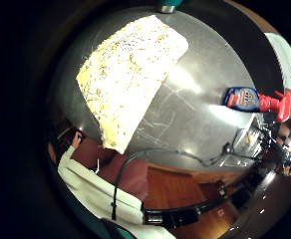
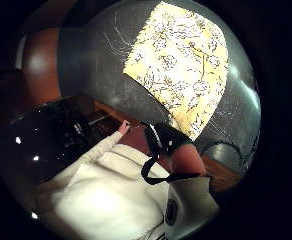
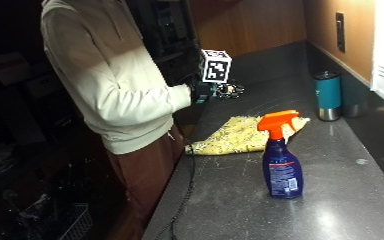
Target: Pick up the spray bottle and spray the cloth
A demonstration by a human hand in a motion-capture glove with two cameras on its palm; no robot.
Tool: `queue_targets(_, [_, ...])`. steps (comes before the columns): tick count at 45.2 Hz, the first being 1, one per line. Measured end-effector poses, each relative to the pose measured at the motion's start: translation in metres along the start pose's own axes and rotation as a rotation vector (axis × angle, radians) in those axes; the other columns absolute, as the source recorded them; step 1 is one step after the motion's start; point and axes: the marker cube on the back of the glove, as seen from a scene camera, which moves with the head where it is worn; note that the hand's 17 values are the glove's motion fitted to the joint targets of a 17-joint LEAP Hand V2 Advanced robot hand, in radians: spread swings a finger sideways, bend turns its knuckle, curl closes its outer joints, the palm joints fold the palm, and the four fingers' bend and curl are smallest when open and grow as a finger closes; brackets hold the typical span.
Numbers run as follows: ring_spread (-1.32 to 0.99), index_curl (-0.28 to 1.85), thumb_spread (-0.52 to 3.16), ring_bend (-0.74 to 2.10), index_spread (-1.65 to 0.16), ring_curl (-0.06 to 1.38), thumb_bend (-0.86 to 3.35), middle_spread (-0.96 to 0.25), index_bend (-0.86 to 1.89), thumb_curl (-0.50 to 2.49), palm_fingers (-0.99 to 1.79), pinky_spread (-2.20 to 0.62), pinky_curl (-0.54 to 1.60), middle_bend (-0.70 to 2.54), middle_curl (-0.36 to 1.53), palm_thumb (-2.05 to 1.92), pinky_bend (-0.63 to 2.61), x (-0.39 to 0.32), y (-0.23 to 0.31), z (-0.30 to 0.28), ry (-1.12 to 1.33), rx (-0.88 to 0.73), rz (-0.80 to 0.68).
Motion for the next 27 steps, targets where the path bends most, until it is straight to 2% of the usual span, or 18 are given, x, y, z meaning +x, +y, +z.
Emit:
queue_targets(10, [0.08, 0.15, 0.73, 0.19, -0.33, 0.05, 0.22, 0.01, 0.20, 0.17, 0.03, 0.17, 0.16, 0.18, 0.10, 0.56, 0.35, 0.009, 0.005, -0.003, -0.018, 0.005, -0.022])
queue_targets(27, [0.11, 0.25, 0.91, 0.20, -0.37, 0.11, 0.09, 0.01, 0.18, 0.25, 0.03, 0.20, 0.23, 0.19, 0.19, 0.64, 0.34, 0.011, 0.004, -0.009, -0.047, 0.077, 0.027])
